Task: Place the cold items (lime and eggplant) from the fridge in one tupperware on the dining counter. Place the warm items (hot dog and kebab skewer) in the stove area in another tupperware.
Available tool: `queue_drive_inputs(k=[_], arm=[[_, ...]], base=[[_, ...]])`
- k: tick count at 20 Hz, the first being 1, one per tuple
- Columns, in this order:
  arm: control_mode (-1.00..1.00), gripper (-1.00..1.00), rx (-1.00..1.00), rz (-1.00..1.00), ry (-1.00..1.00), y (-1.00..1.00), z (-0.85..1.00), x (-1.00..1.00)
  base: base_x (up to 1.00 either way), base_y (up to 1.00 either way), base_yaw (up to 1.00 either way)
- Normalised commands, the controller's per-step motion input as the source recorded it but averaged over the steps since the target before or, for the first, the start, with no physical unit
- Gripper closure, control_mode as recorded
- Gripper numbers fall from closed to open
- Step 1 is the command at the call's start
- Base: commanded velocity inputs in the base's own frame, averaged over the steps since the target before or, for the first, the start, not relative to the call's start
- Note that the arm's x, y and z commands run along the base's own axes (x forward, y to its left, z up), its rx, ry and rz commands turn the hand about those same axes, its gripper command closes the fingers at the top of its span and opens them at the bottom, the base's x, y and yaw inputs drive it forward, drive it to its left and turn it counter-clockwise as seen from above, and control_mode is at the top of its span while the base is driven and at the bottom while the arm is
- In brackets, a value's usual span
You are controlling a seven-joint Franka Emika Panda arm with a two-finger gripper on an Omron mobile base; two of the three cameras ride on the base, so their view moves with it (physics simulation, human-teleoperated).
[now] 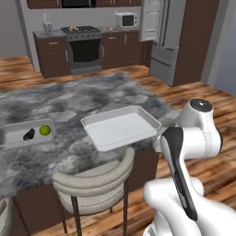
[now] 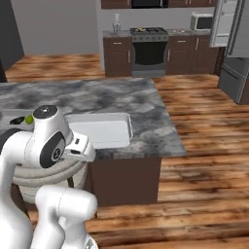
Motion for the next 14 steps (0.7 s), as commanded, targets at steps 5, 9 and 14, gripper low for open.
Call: queue_drive_inputs(k=[5, 9, 14], arm=[[1.0, -1.0, 0.0, 0.0, 0.0, 0.0, 0.0, 0.0], [1.0, -1.0, 0.0, 0.0, 0.0, 0.0, 0.0, 0.0], [1.0, -1.0, 0.0, 0.0, 0.0, 0.0, 0.0, 0.0]], base=[[0.11, -1.0, 0.14], [0.31, -1.0, 0.33], [0.34, -0.97, 0.49]])
